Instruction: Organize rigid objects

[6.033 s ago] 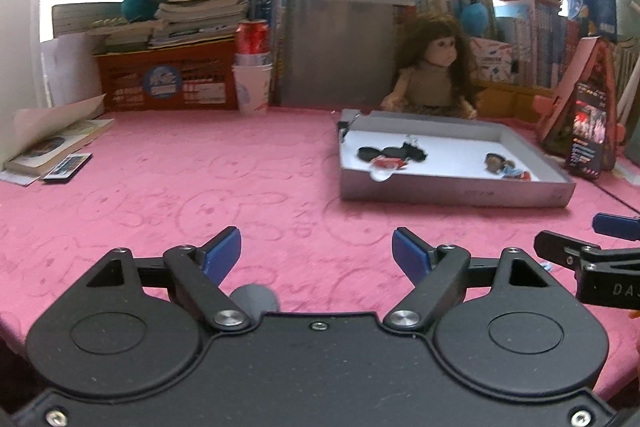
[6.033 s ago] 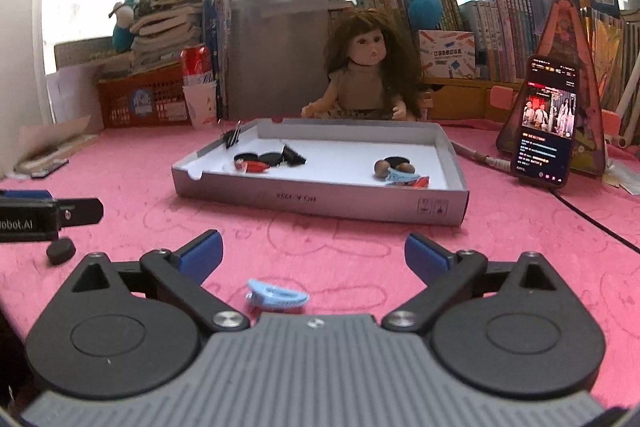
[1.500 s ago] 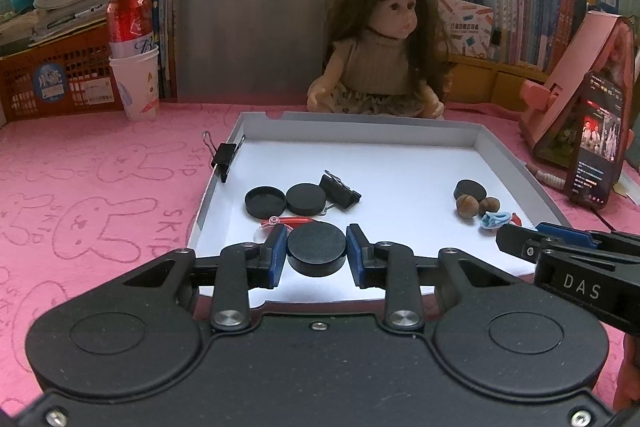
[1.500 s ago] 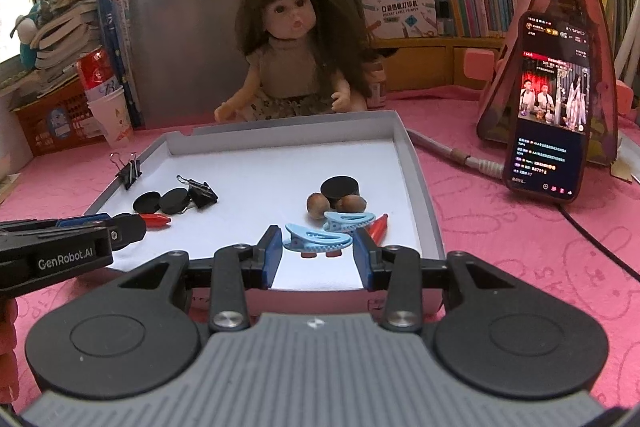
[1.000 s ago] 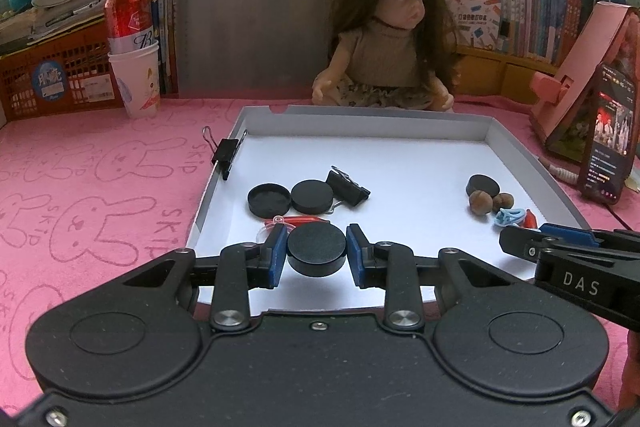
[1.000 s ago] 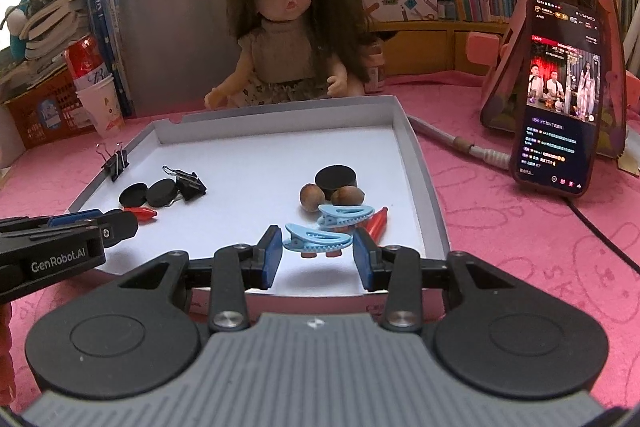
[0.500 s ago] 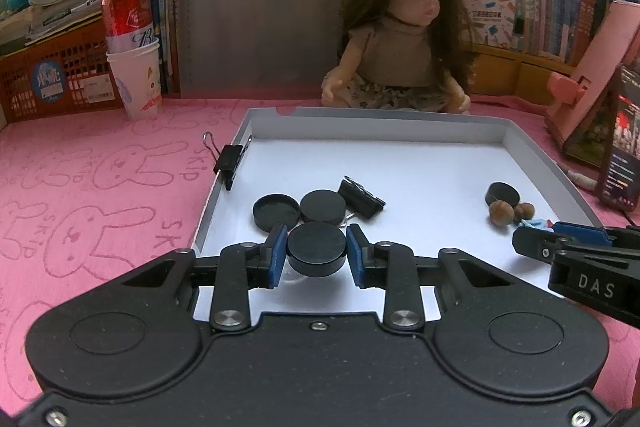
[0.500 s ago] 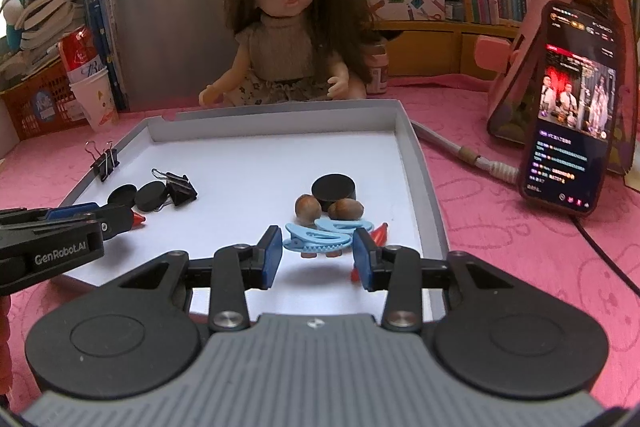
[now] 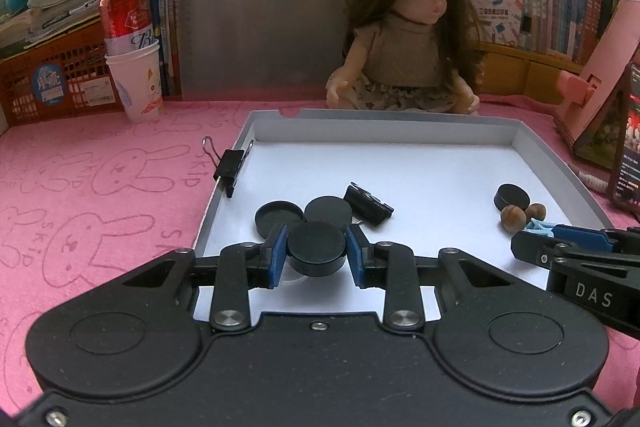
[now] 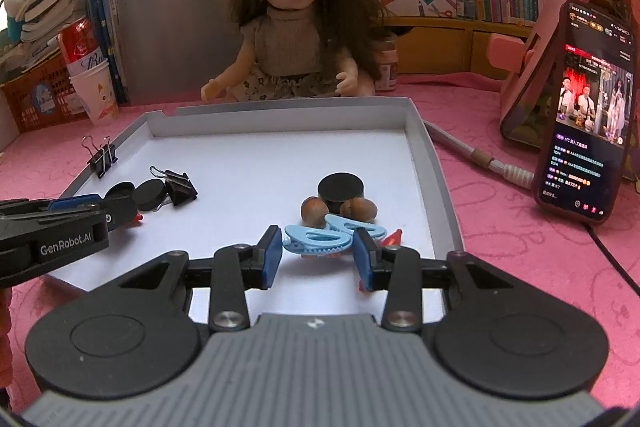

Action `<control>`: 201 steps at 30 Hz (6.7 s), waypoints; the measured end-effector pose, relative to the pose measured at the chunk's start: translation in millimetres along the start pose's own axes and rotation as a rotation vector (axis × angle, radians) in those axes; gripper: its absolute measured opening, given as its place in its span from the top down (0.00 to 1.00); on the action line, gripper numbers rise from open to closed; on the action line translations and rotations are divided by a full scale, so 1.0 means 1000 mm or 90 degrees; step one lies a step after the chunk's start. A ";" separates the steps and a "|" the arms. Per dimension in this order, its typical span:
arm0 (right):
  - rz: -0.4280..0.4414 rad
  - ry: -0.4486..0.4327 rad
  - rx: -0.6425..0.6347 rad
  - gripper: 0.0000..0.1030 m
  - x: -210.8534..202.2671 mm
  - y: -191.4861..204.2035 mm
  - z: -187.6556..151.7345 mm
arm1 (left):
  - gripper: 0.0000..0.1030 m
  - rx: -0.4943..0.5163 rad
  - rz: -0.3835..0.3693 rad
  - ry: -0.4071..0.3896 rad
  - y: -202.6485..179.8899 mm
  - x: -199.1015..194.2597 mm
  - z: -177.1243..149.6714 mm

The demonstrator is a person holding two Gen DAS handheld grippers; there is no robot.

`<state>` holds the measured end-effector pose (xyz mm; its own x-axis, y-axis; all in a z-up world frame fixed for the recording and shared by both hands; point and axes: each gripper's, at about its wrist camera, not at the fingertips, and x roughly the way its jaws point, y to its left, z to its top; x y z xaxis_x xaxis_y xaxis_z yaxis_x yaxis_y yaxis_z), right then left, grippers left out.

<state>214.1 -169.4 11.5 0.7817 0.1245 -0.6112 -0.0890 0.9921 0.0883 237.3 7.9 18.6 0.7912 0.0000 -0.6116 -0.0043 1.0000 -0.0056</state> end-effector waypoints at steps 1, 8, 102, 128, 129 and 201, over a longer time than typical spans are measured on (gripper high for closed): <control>0.000 0.000 0.000 0.57 0.000 0.000 0.000 | 0.71 0.001 0.000 0.000 -0.001 -0.001 -0.001; 0.000 0.001 -0.001 0.57 0.000 0.000 0.000 | 0.71 0.008 -0.003 -0.001 -0.005 -0.002 -0.002; 0.054 -0.056 -0.030 0.00 -0.081 0.003 -0.011 | 0.13 0.022 -0.063 -0.028 0.023 -0.094 -0.033; 0.014 0.001 -0.038 0.00 -0.063 0.008 -0.059 | 0.11 0.011 -0.011 0.012 0.021 -0.073 -0.082; 0.013 0.004 -0.038 0.00 -0.062 0.008 -0.060 | 0.11 0.011 -0.011 0.011 0.021 -0.073 -0.082; -0.016 0.030 -0.070 0.00 -0.054 0.018 -0.061 | 0.00 0.001 0.000 0.023 0.023 -0.068 -0.083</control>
<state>133.0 -157.7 -2.2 0.7552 0.0978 -0.6482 -0.1386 0.9903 -0.0120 133.0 30.1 -5.7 0.7687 -0.0008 -0.6396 -0.0028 1.0000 -0.0046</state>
